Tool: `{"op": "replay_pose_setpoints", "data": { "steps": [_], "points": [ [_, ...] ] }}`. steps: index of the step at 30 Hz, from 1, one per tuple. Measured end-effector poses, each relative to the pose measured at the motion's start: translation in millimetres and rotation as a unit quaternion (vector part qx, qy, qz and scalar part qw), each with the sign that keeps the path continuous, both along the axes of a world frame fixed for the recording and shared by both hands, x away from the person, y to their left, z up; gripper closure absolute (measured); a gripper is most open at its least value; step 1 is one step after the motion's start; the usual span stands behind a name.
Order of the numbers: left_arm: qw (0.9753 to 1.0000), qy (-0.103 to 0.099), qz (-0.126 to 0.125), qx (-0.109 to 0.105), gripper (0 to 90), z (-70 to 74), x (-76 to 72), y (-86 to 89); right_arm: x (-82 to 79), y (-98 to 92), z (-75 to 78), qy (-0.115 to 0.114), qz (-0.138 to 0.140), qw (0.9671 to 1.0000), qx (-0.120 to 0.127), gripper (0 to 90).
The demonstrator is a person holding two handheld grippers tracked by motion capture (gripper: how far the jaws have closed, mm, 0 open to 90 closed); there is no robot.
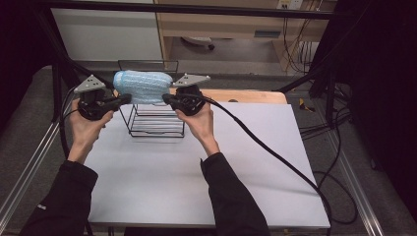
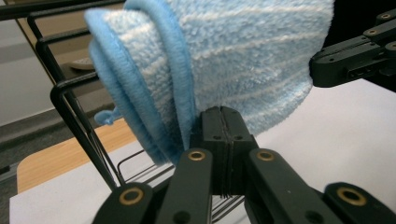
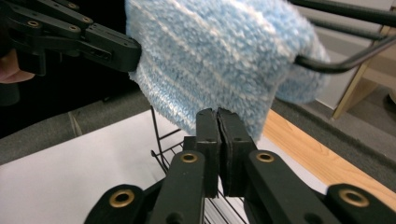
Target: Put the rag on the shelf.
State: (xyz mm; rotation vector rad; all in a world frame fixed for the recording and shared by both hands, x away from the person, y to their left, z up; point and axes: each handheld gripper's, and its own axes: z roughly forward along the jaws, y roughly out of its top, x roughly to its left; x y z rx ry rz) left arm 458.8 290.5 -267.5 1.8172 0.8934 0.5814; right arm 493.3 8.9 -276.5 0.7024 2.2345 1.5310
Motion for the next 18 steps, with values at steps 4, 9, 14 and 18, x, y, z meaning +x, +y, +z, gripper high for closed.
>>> {"op": "replay_pose_setpoints", "data": {
  "steps": [4,9,14,18],
  "points": [
    [1.0,0.001,-0.002,-0.007,81.9,7.0,-6.0,1.7,-7.9,-1.6,7.6,-0.008,0.01,0.9998,0.016,78.7],
    [0.9999,-0.002,-0.002,-0.013,71.4,17.6,-14.9,2.4,-14.4,-7.2,18.5,-0.011,0.01,0.9996,0.026,70.4],
    [0.9999,-0.005,0.005,-0.012,61.3,25.7,-22.6,3.8,-21.8,-14.7,30.4,-0.013,0.007,0.9992,0.036,56.8],
    [1.0,0.0,0.009,-0.005,53.6,26.4,-29.4,5.4,-27.4,-22.9,35.4,-0.007,-0.002,0.9993,0.036,43.1]
  ]
}}
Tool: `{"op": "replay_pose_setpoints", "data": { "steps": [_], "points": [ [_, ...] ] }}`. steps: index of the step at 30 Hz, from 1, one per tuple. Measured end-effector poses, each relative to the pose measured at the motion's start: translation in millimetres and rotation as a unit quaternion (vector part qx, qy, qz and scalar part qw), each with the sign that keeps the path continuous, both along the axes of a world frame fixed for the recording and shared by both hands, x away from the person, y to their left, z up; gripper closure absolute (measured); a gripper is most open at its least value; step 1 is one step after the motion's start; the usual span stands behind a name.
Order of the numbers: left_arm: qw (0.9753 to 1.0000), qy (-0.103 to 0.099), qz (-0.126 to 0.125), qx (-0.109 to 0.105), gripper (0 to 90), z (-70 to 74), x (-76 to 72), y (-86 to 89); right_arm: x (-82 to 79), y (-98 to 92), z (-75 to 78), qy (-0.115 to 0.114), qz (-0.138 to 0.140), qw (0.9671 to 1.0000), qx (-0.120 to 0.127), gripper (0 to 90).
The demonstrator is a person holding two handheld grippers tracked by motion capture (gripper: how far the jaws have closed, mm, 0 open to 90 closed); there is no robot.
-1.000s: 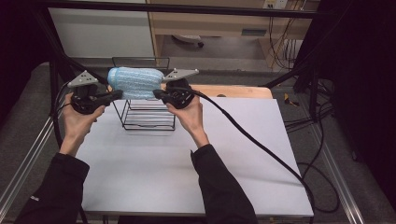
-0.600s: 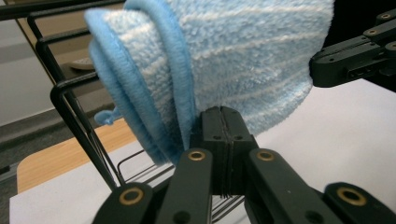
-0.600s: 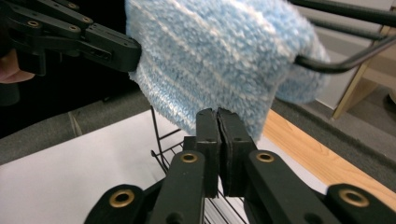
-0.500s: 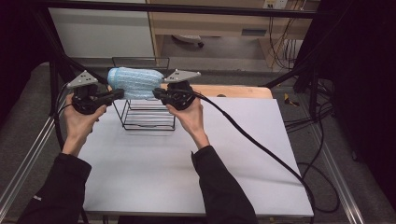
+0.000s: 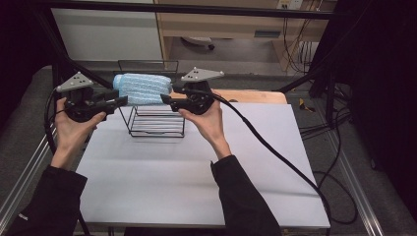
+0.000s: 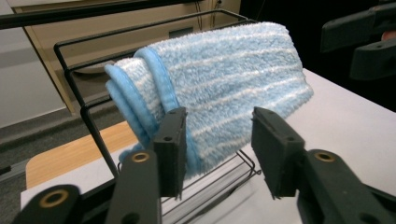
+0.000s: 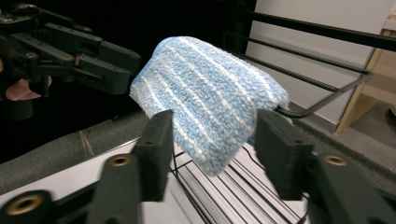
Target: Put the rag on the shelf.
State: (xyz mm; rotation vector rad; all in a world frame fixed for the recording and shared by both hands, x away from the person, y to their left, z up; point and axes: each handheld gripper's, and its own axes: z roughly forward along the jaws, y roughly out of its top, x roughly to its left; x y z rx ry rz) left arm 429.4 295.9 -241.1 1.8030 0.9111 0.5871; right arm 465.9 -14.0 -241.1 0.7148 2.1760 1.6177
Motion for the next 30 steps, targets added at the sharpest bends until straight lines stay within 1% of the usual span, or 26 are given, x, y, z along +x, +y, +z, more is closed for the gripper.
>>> {"op": "replay_pose_setpoints", "data": {
  "steps": [3,5,6,8,11,16,19,21,25,27,29,30],
  "points": [
    [1.0,0.006,0.001,0.002,46.9,-1.5,-5.3,1.7,-4.6,-7.5,0.6,0.006,-0.002,1.0,-0.007,33.6],
    [0.9999,0.01,0.003,0.007,42.2,-3.5,-9.0,2.5,-8.6,-13.4,-0.3,0.004,-0.002,0.9999,-0.009,27.9],
    [0.9999,0.011,0.004,0.008,39.5,-5.0,-10.8,2.7,-10.0,-16.5,-1.1,0.007,-0.002,0.9999,-0.011,24.9],
    [0.9998,0.015,0.004,0.011,35.3,-8.6,-14.0,3.4,-12.3,-23.3,-3.2,0.013,-0.005,0.9998,-0.017,20.7],
    [0.9997,0.019,0.001,0.013,30.8,-15.3,-19.0,3.6,-15.2,-35.8,-7.5,0.015,-0.015,0.9995,-0.024,15.0],
    [0.9994,0.03,0.001,0.019,23.8,-28.0,-26.3,1.7,-21.2,-59.8,-16.5,0.021,-0.026,0.9991,-0.025,10.2],
    [0.9991,0.038,-0.001,0.022,19.6,-37.3,-29.8,-1.3,-26.4,-74.6,-23.1,0.017,-0.036,0.9989,-0.023,9.4],
    [0.9988,0.042,-0.001,0.024,17.0,-43.7,-31.6,-3.7,-29.8,-84.5,-27.0,0.021,-0.041,0.9987,-0.023,8.0],
    [0.9988,0.045,-0.004,0.02,11.6,-57.7,-35.1,-7.5,-36.9,-104.4,-35.2,0.03,-0.052,0.9979,-0.022,5.5],
    [0.9987,0.045,-0.005,0.023,9.1,-65.0,-37.1,-9.5,-40.9,-114.5,-39.7,0.035,-0.057,0.9975,-0.022,4.0],
    [0.9986,0.05,-0.01,0.019,7.5,-73.0,-38.6,-11.5,-45.0,-124.2,-45.1,0.039,-0.064,0.997,-0.023,2.7],
    [0.9986,0.05,-0.007,0.018,6.9,-76.7,-39.7,-12.3,-46.9,-128.6,-48.4,0.042,-0.067,0.9966,-0.024,2.1]
  ]
}}
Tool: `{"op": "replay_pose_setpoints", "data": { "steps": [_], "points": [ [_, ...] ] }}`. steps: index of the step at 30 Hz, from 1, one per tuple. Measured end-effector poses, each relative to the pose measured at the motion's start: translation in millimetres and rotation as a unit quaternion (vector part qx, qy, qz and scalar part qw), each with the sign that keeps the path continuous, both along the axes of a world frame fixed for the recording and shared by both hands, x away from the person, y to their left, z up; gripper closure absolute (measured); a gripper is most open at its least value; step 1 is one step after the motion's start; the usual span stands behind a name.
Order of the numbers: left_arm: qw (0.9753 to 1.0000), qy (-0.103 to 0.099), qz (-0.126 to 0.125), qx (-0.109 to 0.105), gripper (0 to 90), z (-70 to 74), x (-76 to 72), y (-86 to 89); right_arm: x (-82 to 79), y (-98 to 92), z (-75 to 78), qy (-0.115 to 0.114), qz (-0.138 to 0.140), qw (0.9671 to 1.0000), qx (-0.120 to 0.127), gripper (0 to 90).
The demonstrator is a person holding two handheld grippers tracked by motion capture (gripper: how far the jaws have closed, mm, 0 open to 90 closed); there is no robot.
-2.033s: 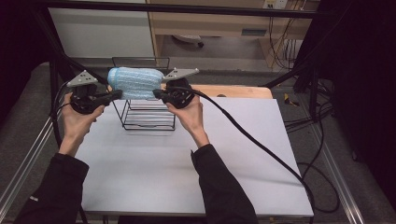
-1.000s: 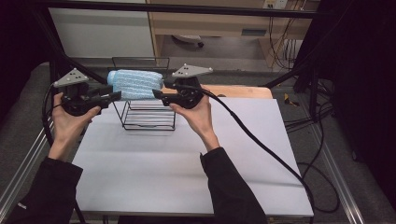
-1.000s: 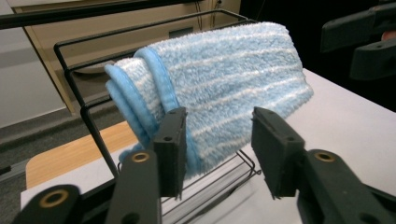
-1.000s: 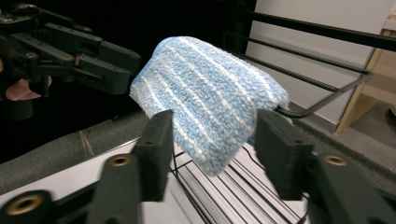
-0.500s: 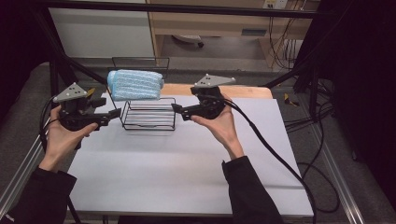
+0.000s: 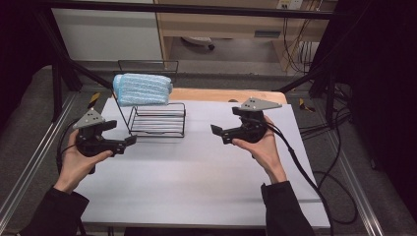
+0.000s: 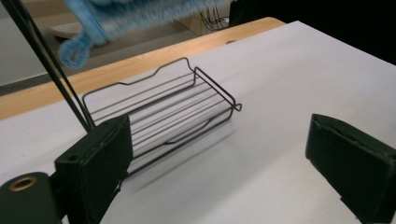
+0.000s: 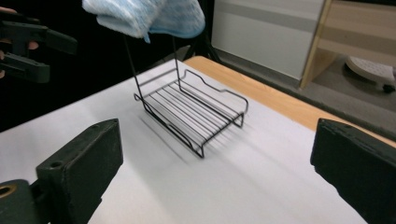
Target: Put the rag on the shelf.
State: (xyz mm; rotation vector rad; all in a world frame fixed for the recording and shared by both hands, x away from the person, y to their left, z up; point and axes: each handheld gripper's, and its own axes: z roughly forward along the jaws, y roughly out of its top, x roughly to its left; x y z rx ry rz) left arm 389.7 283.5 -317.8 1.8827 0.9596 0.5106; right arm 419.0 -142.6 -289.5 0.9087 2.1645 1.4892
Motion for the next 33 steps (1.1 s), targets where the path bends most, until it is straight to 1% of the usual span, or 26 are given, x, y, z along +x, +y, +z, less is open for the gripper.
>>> {"op": "replay_pose_setpoints", "data": {
  "steps": [5,9,12,16,19,21,23,26,29,30,32,33],
  "points": [
    [0.9999,0.008,-0.01,-0.008,6.7,-20.3,-3.7,-7.6,-9.1,-19.3,-21.6,0.015,-0.01,0.9998,-0.006,0.8],
    [0.9997,0.014,-0.018,-0.004,6.8,-37.5,-6.3,-16.1,-15.0,-32.1,-42.6,0.035,-0.013,0.9993,-0.006,0.7],
    [0.9995,0.02,-0.022,0.005,6.8,-49.9,-7.3,-21.6,-19.3,-41.0,-57.5,0.045,-0.017,0.9988,-0.008,0.7],
    [0.9993,0.026,-0.026,0.005,6.8,-66.1,-8.8,-26.3,-24.8,-51.7,-77.1,0.065,-0.02,0.9976,-0.01,0.7],
    [0.9988,0.03,-0.037,0.006,7.1,-77.2,-10.3,-27.9,-29.5,-59.0,-92.0,0.07,-0.014,0.9973,-0.016,0.7],
    [0.9986,0.033,-0.041,0.007,7.2,-85.3,-11.6,-28.3,-32.3,-64.1,-101.5,0.076,-0.015,0.9968,-0.02,0.7],
    [0.998,0.043,-0.045,0.01,7.2,-93.1,-12.6,-28.5,-35.2,-69.9,-110.3,0.08,-0.014,0.9964,-0.021,0.7],
    [0.9973,0.05,-0.051,0.014,7.7,-101.4,-13.7,-27.8,-39.0,-79.4,-122.7,0.093,-0.021,0.9952,-0.021,0.7],
    [0.9968,0.053,-0.057,0.017,8.5,-106.3,-15.7,-25.7,-43.3,-89.2,-133.5,0.106,-0.026,0.9937,-0.024,0.7],
    [0.9969,0.053,-0.056,0.015,8.8,-108.0,-16.3,-25.3,-44.7,-92.5,-136.6,0.109,-0.026,0.9934,-0.025,0.7],
    [0.9968,0.054,-0.056,0.018,9.0,-111.0,-16.9,-23.8,-48.1,-98.1,-141.6,0.114,-0.026,0.9929,-0.025,0.7],
    [0.9967,0.056,-0.056,0.017,9.0,-112.5,-17.3,-23.4,-49.9,-100.7,-143.8,0.112,-0.026,0.993,-0.026,0.8]
  ]
}}
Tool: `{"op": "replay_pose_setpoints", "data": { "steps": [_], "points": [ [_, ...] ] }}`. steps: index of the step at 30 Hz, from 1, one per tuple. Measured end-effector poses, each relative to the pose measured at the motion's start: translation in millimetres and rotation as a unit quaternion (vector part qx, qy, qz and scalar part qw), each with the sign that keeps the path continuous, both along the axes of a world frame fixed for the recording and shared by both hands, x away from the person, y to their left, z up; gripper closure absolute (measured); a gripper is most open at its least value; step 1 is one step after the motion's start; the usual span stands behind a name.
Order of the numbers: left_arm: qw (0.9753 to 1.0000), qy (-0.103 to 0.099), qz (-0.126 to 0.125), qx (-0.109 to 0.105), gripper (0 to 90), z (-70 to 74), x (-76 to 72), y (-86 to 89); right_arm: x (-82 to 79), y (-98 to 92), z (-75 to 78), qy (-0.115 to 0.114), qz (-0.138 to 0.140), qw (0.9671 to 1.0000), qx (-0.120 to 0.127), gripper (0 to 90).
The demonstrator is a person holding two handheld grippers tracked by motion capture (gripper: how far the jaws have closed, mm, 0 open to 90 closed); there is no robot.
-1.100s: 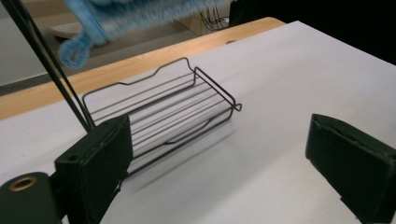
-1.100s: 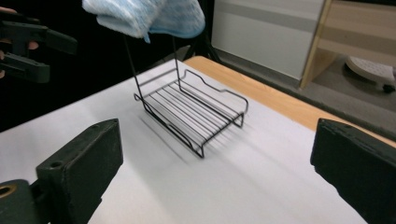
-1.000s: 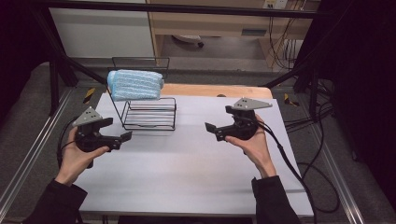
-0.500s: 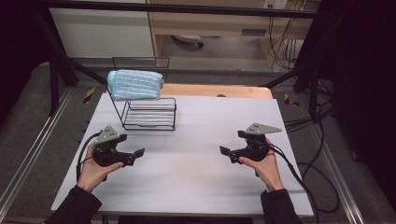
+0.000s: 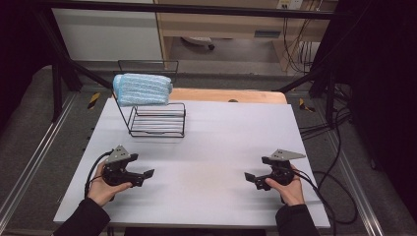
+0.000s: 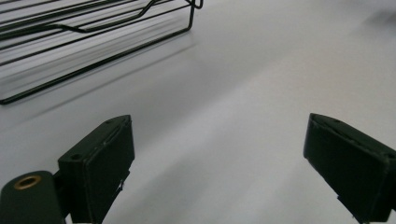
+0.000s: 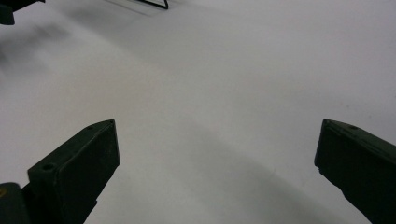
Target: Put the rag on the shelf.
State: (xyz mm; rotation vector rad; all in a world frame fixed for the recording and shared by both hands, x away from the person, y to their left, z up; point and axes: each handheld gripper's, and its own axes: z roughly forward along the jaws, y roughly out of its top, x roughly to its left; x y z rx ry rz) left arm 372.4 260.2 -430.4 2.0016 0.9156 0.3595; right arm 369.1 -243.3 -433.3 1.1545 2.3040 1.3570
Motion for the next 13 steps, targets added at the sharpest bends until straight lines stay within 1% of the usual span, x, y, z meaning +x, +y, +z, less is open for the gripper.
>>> {"op": "replay_pose_setpoints", "data": {
  "steps": [5,7,9,12,13],
  "points": [
    [1.0,0.001,-0.002,0.003,9.1,-7.2,-4.2,2.5,-8.4,-12.7,-8.2,-0.002,-0.006,1.0,0.005,0.8],
    [0.9999,0.002,-0.004,0.009,9.1,-10.6,-5.8,3.2,-9.9,-17.0,-9.7,-0.005,-0.011,0.9999,0.003,0.8],
    [0.9999,0.0,-0.006,0.015,9.2,-12.6,-6.6,3.2,-11.0,-19.5,-10.3,-0.001,-0.017,0.9998,0.008,0.8],
    [0.9999,-0.001,-0.009,0.013,9.1,-13.3,-7.0,2.7,-10.5,-20.9,-12.1,-0.002,-0.014,0.9999,-0.003,0.8],
    [0.9999,-0.001,-0.01,0.012,9.1,-13.3,-7.1,2.5,-10.9,-20.3,-12.6,0.002,-0.015,0.9999,-0.004,0.8]
  ]
}}
